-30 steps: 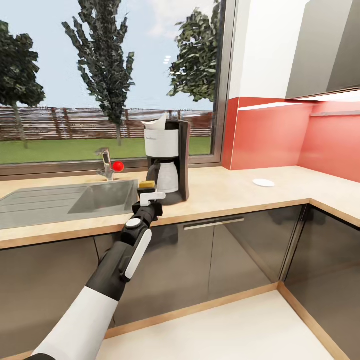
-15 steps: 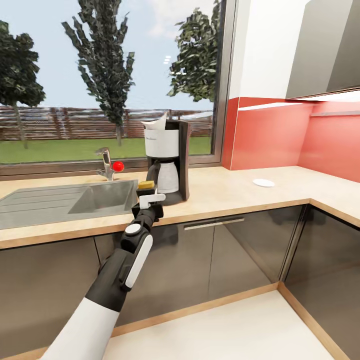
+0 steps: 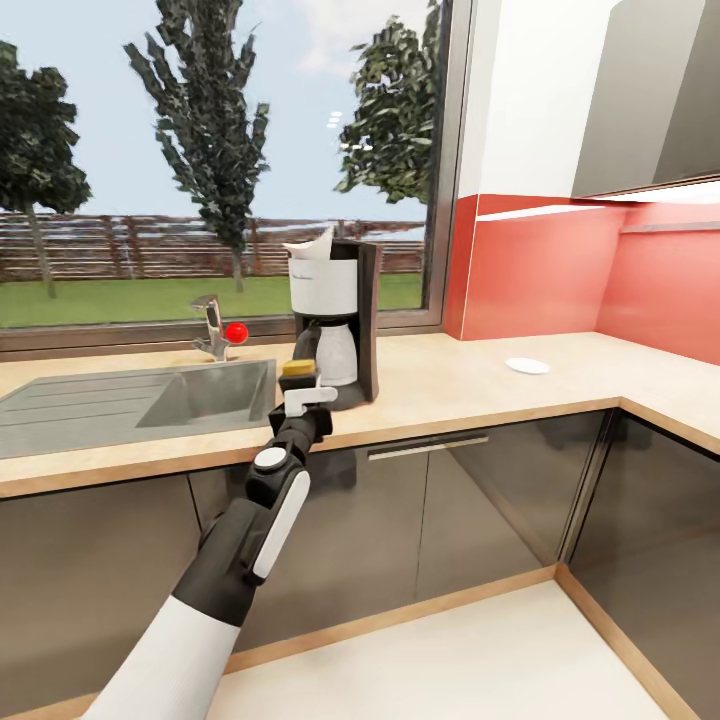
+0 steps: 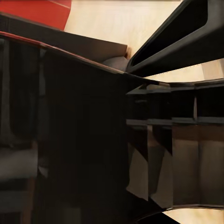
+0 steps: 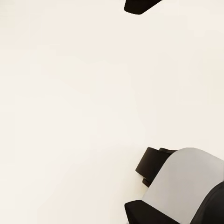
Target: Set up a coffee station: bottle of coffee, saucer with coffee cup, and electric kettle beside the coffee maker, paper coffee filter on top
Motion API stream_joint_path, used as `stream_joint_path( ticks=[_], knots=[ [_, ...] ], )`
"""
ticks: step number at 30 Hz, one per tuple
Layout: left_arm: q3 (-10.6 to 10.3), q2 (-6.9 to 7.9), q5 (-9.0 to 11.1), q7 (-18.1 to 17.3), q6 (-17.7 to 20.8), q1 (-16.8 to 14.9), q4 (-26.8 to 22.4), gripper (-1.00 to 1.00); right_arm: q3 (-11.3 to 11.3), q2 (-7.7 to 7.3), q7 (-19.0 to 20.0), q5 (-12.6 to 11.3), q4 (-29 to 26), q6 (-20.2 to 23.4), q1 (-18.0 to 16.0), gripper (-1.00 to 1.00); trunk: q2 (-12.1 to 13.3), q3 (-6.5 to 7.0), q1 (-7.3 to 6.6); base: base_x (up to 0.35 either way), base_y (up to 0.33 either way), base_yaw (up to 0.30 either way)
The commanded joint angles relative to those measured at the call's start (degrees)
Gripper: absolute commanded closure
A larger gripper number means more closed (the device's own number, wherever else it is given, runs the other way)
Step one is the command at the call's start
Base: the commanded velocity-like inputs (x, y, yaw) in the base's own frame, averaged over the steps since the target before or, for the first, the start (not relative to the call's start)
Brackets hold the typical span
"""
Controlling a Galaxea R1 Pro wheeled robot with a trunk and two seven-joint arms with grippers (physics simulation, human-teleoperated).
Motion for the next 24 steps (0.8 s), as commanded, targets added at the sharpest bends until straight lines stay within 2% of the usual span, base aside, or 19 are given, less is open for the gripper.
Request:
stream_joint_path(
  ticks=[1, 12, 24],
  knots=[
    [-0.16, 0.01, 0.46, 0.5, 0.24, -0.05, -0.11, 1.0, 0.06, -0.02, -0.02, 0.08, 0.03, -0.17, -0.03, -1.0, -0.03, -0.06, -0.01, 0.0, 0.0, 0.0],
    [0.76, 0.16, 0.08, 0.72, 0.22, -0.05, -0.19, 1.0, 0.06, -0.02, -0.01, 0.08, 0.06, -0.17, -0.03, -1.0, -0.03, -0.06, -0.01, 0.0, 0.0, 0.0],
    [0.84, 0.17, 0.06, 0.76, 0.12, -0.05, -0.18, 1.0, 0.06, -0.02, -0.01, 0.08, 0.08, -0.17, -0.03, -1.0, -0.03, -0.06, -0.01, 0.041, 0.0, 0.0]
  ],
)
